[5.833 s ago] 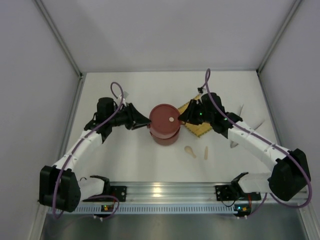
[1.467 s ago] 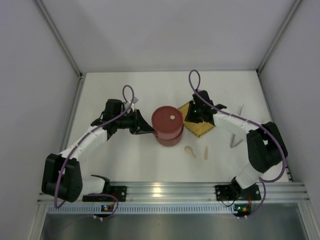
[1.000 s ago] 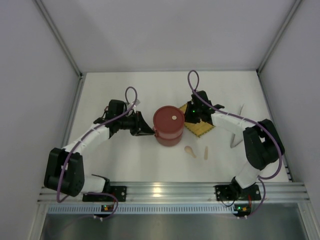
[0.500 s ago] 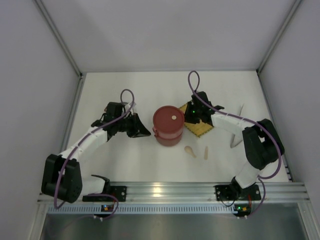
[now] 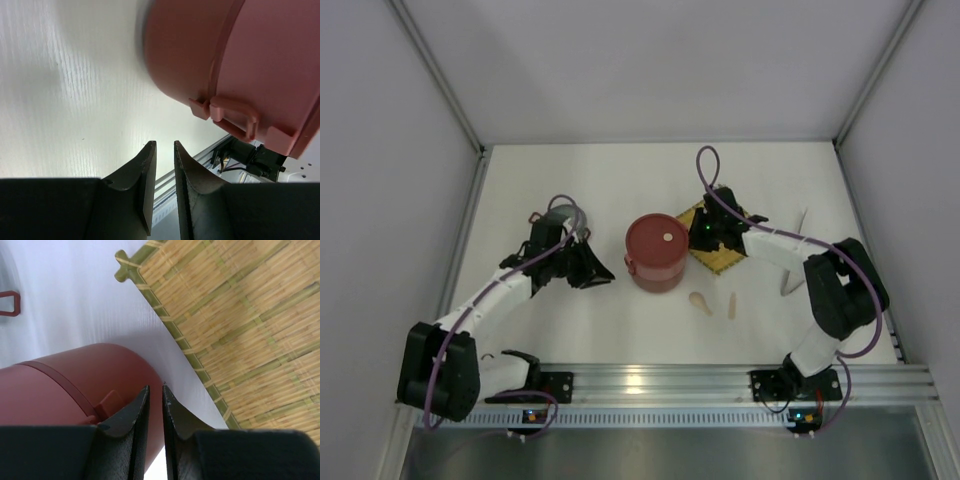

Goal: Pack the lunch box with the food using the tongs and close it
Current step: Adjust the packing box at the center of the board.

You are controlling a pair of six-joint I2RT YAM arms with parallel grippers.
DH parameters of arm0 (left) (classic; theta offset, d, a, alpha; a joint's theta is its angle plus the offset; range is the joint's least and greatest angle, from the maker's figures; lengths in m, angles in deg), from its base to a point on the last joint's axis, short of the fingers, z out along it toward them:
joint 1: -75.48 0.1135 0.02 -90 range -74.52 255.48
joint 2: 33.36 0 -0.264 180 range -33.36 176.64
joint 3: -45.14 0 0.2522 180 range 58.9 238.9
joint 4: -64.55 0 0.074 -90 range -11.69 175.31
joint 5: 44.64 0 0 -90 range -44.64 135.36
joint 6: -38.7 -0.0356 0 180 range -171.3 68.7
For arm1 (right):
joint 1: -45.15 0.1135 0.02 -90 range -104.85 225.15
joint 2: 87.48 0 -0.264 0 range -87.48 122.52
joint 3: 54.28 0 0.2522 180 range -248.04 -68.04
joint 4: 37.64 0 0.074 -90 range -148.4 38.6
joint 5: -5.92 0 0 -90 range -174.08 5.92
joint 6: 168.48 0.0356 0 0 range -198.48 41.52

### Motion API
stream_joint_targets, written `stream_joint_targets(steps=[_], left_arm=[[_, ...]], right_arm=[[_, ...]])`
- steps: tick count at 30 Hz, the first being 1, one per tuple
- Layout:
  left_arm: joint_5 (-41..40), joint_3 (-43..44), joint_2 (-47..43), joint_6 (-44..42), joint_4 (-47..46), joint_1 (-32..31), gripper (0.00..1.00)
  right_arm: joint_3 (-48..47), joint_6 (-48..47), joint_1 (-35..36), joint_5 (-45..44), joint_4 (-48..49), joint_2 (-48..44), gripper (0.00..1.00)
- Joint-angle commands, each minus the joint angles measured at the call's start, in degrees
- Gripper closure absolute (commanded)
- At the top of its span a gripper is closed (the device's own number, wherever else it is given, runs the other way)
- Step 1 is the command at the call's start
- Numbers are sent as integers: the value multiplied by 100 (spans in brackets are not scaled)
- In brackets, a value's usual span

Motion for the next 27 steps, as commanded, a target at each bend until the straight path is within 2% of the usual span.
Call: stream_joint_targets(steps=[1, 10, 20, 27], left_arm=[[223, -265, -89, 349, -496, -10, 75], [557, -846, 42, 683, -1145, -168, 75], [540, -916, 490, 1175, -2077, -546, 76], [233, -1373, 306, 1878, -3009, -555, 76]], right_arm=[[220, 149, 16, 66, 505, -240, 85], [607, 342, 218, 92, 698, -548, 86], [616, 483, 456, -101, 751, -610, 86], [616, 579, 464, -57, 848, -566, 87]])
